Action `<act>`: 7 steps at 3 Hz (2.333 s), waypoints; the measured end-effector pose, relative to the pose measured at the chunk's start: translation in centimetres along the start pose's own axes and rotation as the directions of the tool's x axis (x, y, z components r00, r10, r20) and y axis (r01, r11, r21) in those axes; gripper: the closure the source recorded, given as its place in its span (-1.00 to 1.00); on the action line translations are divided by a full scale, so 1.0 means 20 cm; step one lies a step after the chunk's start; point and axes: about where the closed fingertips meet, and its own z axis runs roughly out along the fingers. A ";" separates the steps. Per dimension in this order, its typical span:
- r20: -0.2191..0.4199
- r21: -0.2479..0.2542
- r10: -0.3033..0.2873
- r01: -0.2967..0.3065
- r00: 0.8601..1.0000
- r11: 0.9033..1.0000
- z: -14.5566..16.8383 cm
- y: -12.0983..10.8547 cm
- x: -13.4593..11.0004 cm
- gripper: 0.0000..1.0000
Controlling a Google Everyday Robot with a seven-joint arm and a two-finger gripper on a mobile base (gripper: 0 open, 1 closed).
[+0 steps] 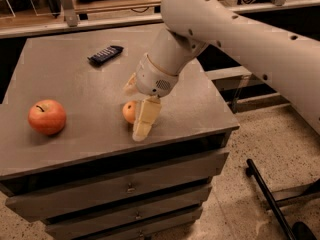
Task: Move orange near rxbar blueberry
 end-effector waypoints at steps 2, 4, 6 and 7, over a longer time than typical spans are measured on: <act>0.000 -0.004 -0.004 0.004 1.000 1.000 0.01 0.00 -0.01 0.28; 0.007 0.062 -0.037 0.037 0.999 0.997 -0.11 -0.11 -0.10 1.00; 0.112 0.294 -0.011 -0.023 0.994 0.956 -0.50 -0.44 -0.31 1.00; 0.143 0.349 0.001 -0.051 0.990 0.936 -0.58 -0.51 -0.35 1.00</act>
Offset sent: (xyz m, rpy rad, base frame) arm -0.0006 0.0011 -0.0004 -0.0003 0.0004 0.0023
